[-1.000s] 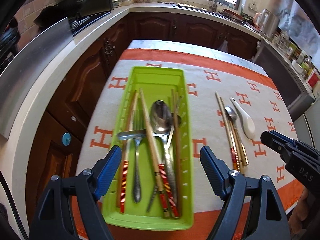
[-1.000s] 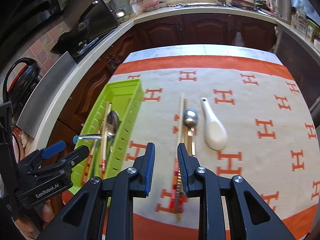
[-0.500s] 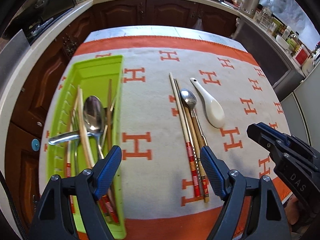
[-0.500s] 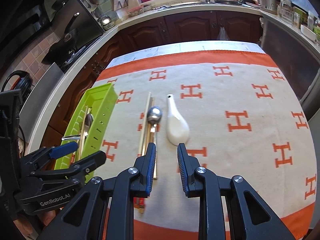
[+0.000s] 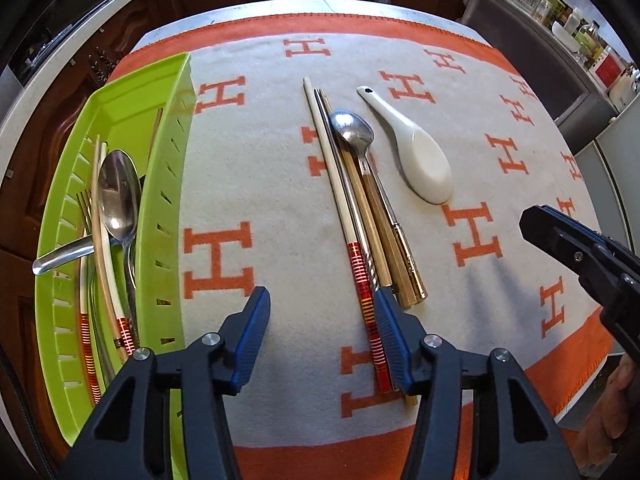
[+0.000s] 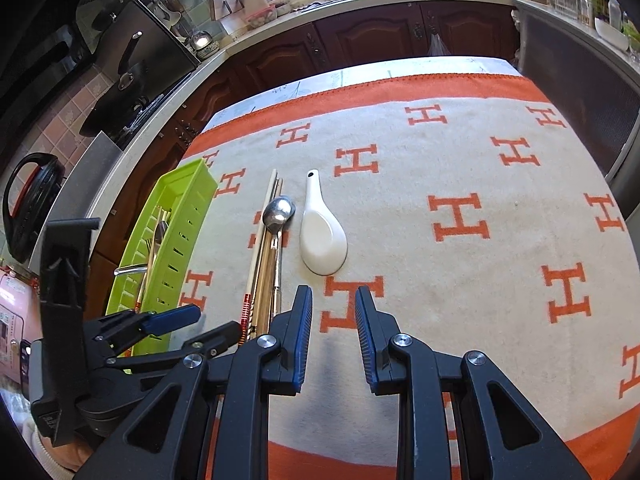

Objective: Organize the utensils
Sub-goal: 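Move both open tools back toward the remaining utensils beside the tray, then grasp a red-striped chopstick with the left tool while the right tool grasps a steel chopstick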

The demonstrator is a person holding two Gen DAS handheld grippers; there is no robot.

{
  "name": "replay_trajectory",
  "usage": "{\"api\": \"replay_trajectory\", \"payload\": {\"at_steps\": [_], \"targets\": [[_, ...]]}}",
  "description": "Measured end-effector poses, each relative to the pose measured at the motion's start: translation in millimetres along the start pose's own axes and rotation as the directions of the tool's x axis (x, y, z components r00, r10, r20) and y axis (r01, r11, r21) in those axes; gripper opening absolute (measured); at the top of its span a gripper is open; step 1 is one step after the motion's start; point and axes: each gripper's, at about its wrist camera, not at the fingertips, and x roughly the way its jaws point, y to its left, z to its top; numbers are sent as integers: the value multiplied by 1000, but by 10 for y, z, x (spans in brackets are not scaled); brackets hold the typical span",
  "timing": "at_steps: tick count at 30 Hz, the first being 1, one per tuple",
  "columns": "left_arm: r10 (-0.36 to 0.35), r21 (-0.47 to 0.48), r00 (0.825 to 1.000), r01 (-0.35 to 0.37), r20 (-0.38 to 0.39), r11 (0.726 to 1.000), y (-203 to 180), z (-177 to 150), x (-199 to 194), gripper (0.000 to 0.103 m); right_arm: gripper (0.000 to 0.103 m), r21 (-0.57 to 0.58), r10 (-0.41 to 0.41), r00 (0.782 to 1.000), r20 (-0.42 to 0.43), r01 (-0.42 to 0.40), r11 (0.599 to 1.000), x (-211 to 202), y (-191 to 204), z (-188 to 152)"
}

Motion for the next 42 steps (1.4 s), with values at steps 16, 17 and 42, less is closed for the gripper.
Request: {"api": "replay_trajectory", "payload": {"at_steps": [16, 17, 42], "targets": [[39, -24, 999, -39, -2, 999, 49, 124, 119, 54, 23, -18, 27, 1000, -5, -27, 999, 49, 13, -7], [47, -20, 999, -47, -1, 999, 33, 137, 128, 54, 23, -19, 27, 1000, -5, -27, 999, 51, 13, -10], [-12, -50, 994, 18, 104, 999, 122, 244, -6, 3, 23, -93, 51, 998, -35, -54, 994, 84, 181, -59]]}}
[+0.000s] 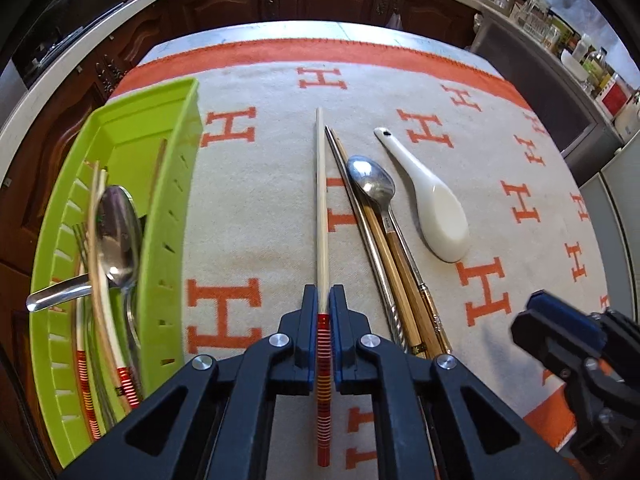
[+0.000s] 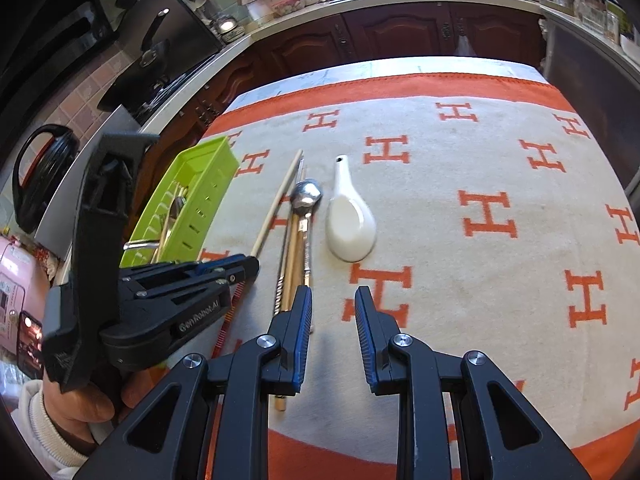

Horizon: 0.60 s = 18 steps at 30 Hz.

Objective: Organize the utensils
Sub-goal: 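Grasp a red-striped chopstick with the left tool while the right tool grasps a steel chopstick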

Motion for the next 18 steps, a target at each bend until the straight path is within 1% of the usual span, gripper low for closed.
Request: {"api": "replay_trajectory", "payload": {"at_steps": [5, 9, 11, 15, 17, 18], "targets": [[-3, -19, 998, 4, 63, 1000, 142, -24, -371, 3, 23, -39, 30, 999, -33, -31, 999, 81, 173, -16], [18, -41, 994, -14, 107, 999, 348, -21, -649, 3, 23, -63, 35, 998, -61, -38, 997, 163, 302, -34], [54, -50, 988, -47, 142, 998, 481, -22, -794, 3, 23, -75, 32, 997, -70, -37, 996, 200, 375, -33], [151, -58, 968, -142, 199, 988, 697, -15, -989, 4, 23, -88, 24, 996, -80, -32, 996, 258, 484, -17], [192, -59, 959, -183, 210, 981, 820, -23, -1028, 4, 23, -93, 19, 996, -90, -27, 995, 307, 529, -11], [203, -55, 957, -196, 209, 979, 877, -25, -1034, 4, 23, -91, 18, 995, -100, -28, 995, 346, 555, -7]]}}
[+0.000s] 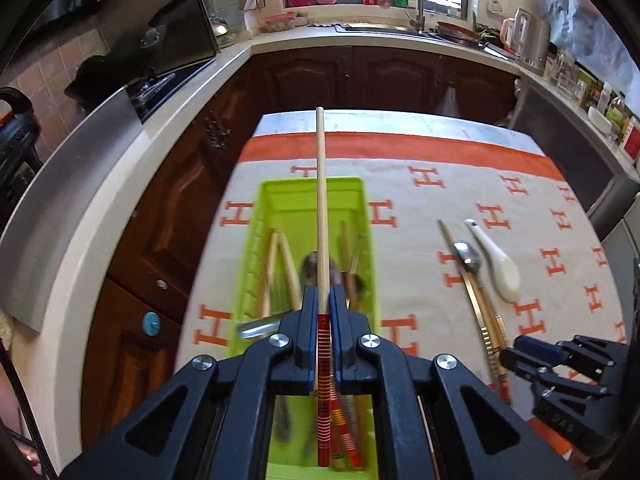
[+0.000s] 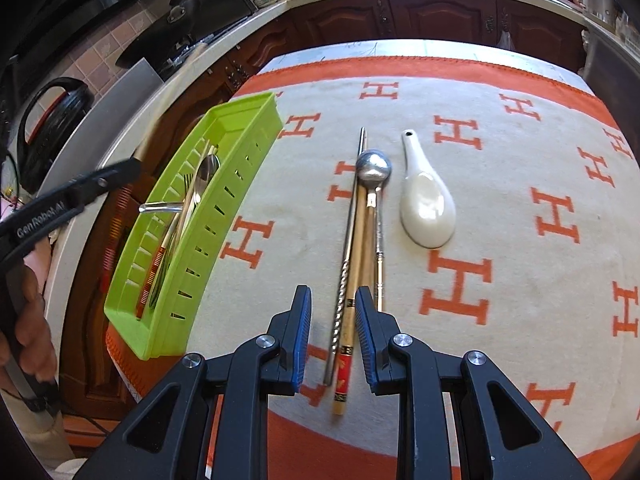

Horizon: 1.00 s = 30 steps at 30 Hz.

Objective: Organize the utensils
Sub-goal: 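Grasp a red-striped chopstick with the left tool while the right tool grasps a steel chopstick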

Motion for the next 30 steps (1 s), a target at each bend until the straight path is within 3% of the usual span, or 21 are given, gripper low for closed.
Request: {"api": "replay_trajectory", "payload": {"at_steps": [3, 8, 15, 20, 26, 30], "targets": [[41, 29, 999, -40, -19, 999, 99, -56, 104, 4, 23, 2, -6, 1000, -24, 6, 1000, 98, 44, 25], [39, 53, 996, -35, -79, 998, 148, -200, 313, 4, 23, 4, -30, 998, -56, 31, 1000, 266, 89, 33], [24, 37, 993, -19, -116, 999, 245, -279, 441, 4, 23, -11, -75, 995, -60, 75, 997, 357, 179, 80], [-22, -6, 992, 21, -124, 1000, 344, -283, 438, 13, 23, -9, -101, 992, -77, 101, 995, 465, 202, 127], [-59, -63, 993, 53, -103, 997, 505, -272, 363, 22, 18, -54, -184, 982, -42, 182, 982, 585, 306, 249], [-64, -95, 994, 55, -94, 994, 617, -270, 340, 23, 10, -110, -283, 959, -33, 278, 954, 642, 426, 274]]}}
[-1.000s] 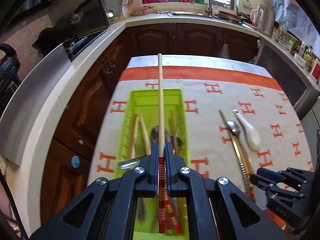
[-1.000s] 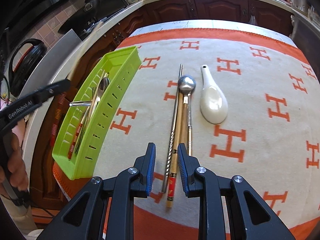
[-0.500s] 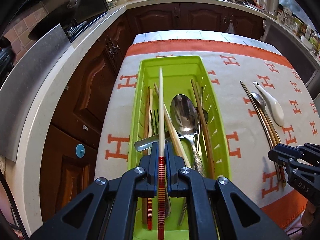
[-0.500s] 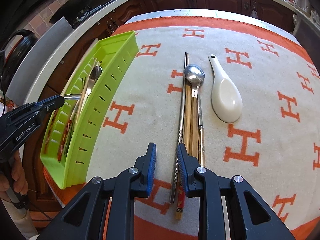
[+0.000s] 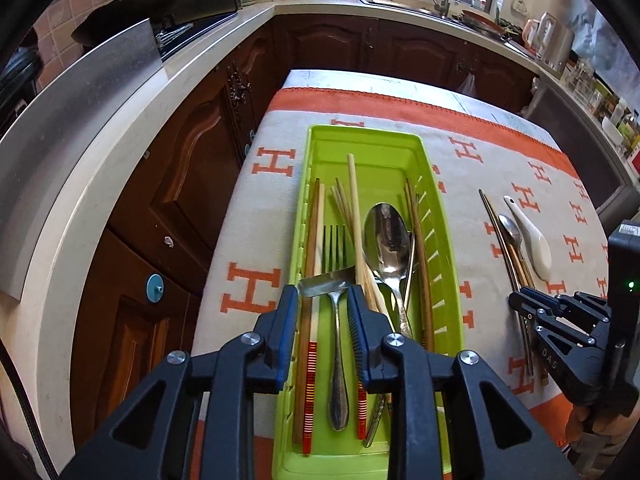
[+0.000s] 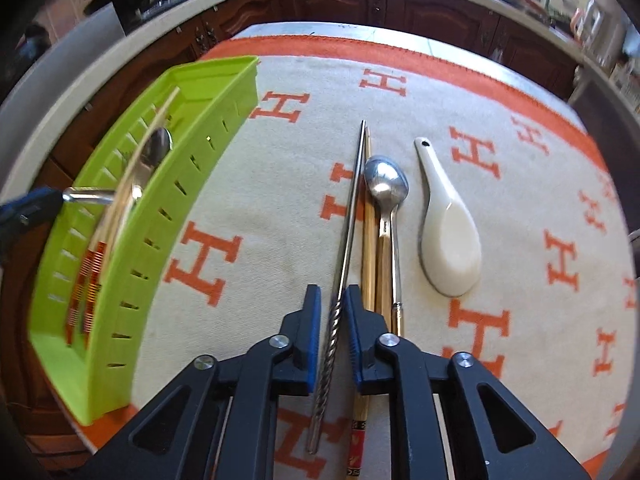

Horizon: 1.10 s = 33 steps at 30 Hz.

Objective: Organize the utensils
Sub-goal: 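Grasp a red-striped chopstick with the left tool while the right tool grasps a steel chopstick, then lower both chopsticks into the green tray and open both tools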

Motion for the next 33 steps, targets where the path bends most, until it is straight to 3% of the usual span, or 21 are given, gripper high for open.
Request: {"api": "replay_trajectory", "payload": {"at_steps": [5, 8, 12, 21, 23, 28, 33], "targets": [[-19, -45, 1000, 19, 9, 999, 120, -8, -28, 27, 6, 43, -15, 1000, -10, 15, 999, 30, -17, 40], [-30, -62, 999, 31, 19, 998, 167, -18, -62, 37, 6, 105, 41, 999, -32, -38, 994, 24, -84, 58], [-30, -71, 999, 32, 32, 997, 215, -35, -96, 38, 5, 190, 145, 989, -18, -139, 972, -131, -134, 85], [23, -106, 998, -16, 65, 994, 395, -100, -185, 58, 5, 271, 353, 932, 82, -362, 892, -741, 22, 312], [56, -117, 996, -47, 76, 992, 446, -112, -207, 63, 6, 263, 350, 932, 93, -362, 894, -830, 120, 364], [73, -133, 994, -62, 82, 989, 521, -133, -226, 63, 6, 257, 309, 944, 114, -329, 909, -922, 280, 461], [74, -139, 994, -62, 83, 988, 538, -141, -216, 63, 5, 313, 277, 948, 156, -313, 897, -980, 145, 434]]}}
